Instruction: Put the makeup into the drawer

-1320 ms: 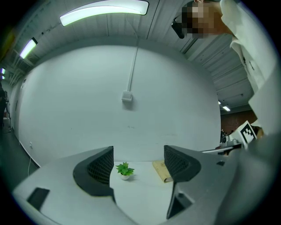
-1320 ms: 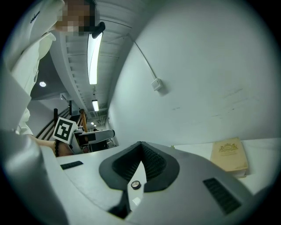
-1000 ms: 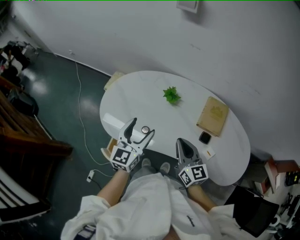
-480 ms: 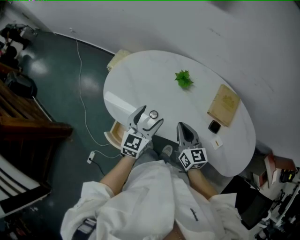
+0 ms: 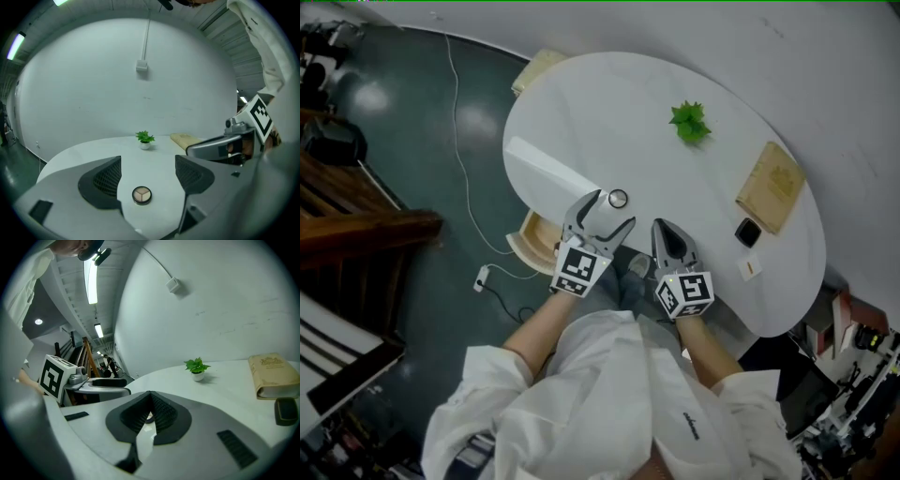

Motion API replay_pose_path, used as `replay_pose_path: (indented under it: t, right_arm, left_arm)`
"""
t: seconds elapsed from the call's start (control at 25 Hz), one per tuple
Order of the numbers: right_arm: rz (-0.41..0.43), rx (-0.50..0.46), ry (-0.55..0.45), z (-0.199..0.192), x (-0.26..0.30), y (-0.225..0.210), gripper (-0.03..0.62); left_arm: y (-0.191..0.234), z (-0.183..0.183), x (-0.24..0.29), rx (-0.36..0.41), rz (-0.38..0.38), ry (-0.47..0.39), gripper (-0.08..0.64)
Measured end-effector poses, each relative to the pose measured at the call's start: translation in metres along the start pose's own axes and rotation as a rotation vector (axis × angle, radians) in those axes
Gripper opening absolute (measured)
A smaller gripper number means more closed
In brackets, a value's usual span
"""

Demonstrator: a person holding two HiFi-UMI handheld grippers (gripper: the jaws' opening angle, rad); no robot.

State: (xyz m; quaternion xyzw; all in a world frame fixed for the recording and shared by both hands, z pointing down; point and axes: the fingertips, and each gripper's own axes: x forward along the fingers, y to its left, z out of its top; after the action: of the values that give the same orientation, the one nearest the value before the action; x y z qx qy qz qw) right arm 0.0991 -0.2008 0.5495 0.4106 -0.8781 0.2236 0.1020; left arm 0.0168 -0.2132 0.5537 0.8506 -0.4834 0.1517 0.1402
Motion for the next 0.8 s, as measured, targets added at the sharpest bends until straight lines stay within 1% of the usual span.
replay_pose_path:
  t: [0.32, 0.56, 0.8]
  right_arm:
    - [-0.011, 0.018, 0.064, -0.035, 0.023, -0.008, 0.017]
    - [-0.037, 0.085, 0.075, -0.048, 0.038, -0.016, 0.017]
    - [-0.047, 0.085, 0.08, -0.053, 0.046, -0.021, 0.017]
  left_arm:
    - [0.012, -0.049, 0.024, -0.001, 0.031, 0.108, 0.348]
    - [0.016, -0.07, 0.039, -0.027, 0.049, 0.162, 0.348]
    - [0.018, -0.084, 0.056, -0.028, 0.067, 0.202, 0.348]
